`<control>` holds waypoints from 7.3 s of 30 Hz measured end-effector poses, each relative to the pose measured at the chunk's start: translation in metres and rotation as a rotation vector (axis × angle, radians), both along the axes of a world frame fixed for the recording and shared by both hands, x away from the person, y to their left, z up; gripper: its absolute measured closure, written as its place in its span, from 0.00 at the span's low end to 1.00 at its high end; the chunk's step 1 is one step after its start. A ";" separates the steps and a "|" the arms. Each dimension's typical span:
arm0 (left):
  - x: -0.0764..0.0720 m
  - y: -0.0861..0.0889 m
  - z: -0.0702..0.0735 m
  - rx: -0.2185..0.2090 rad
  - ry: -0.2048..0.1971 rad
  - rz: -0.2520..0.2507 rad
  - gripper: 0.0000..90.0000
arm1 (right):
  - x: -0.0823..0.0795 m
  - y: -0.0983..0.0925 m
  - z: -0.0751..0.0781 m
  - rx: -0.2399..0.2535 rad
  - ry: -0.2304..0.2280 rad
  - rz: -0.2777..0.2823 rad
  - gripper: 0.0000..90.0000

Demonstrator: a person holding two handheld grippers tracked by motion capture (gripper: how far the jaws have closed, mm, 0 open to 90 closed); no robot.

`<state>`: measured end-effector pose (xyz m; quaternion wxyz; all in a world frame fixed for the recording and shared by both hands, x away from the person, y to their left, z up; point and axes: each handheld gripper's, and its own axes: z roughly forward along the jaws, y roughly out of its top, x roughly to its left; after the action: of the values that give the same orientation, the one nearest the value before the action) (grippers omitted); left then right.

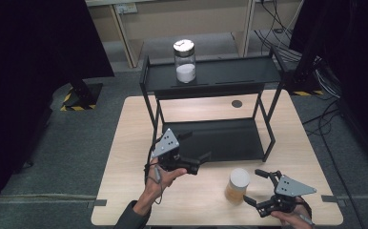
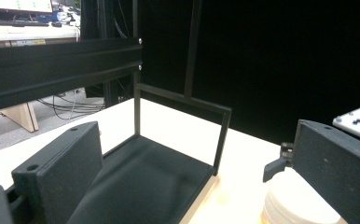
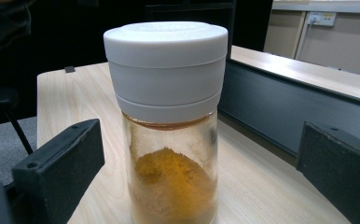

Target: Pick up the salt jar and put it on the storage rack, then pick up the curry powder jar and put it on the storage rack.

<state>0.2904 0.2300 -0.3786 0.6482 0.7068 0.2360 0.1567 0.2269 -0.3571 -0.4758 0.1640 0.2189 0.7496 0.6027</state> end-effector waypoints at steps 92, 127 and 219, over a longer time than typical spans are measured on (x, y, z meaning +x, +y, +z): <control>-0.036 0.012 -0.107 0.095 0.066 -0.042 0.01 | -0.004 -0.001 -0.003 0.003 0.005 0.002 0.01; -0.038 0.013 -0.108 0.102 0.057 -0.037 0.01 | -0.011 0.027 0.006 -0.015 -0.010 -0.032 0.08; -0.035 0.014 -0.111 0.101 0.070 -0.032 0.01 | 0.021 0.050 0.103 -0.056 -0.006 0.001 0.39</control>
<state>0.2552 0.2440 -0.4895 0.6057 0.7473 0.2388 0.1332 0.2484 -0.3069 -0.3727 0.1721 0.2123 0.7659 0.5820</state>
